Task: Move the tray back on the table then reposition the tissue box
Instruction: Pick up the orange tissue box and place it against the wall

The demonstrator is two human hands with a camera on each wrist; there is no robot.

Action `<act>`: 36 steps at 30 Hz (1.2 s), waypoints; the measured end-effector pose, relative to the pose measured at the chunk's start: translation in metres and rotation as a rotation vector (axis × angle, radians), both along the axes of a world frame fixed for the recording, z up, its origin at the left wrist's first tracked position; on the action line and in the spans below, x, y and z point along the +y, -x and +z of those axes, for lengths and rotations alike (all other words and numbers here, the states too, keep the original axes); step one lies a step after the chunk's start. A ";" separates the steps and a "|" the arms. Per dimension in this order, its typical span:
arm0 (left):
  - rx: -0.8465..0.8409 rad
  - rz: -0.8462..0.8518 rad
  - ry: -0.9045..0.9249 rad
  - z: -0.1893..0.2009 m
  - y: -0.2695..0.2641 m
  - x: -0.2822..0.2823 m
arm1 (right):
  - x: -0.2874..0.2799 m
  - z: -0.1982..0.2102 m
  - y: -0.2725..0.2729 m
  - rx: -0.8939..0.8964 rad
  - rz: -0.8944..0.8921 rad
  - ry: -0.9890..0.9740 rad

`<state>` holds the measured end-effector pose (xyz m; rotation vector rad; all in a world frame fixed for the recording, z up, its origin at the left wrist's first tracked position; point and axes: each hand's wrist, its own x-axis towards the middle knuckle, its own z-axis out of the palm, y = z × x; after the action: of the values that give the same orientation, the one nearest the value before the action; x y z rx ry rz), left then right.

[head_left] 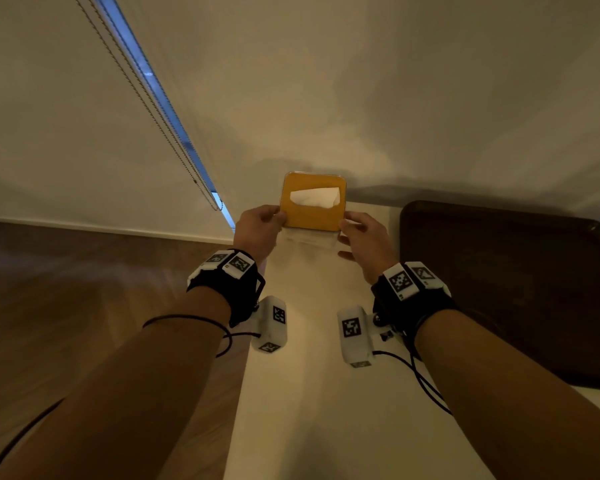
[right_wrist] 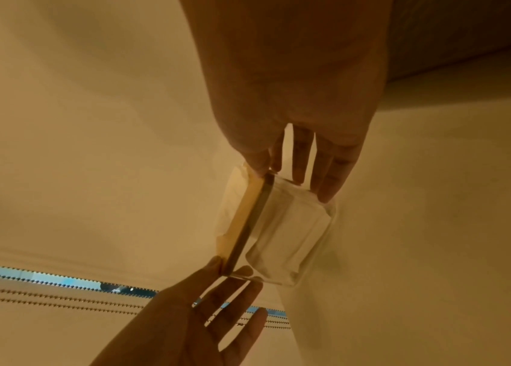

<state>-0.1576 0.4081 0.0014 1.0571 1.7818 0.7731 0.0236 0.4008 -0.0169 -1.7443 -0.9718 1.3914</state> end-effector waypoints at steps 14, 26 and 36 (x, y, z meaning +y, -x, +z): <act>-0.062 0.012 0.035 -0.001 0.004 0.003 | -0.003 -0.003 0.004 0.003 -0.022 -0.027; -0.111 0.035 0.040 -0.004 0.010 0.004 | 0.000 -0.006 0.009 0.015 -0.020 -0.028; -0.126 0.043 0.036 -0.004 0.009 0.005 | -0.001 -0.009 0.007 0.022 -0.018 -0.025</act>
<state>-0.1664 0.4133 -0.0023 0.9291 1.7091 0.8130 0.0165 0.3997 -0.0264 -1.7119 -0.9551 1.3790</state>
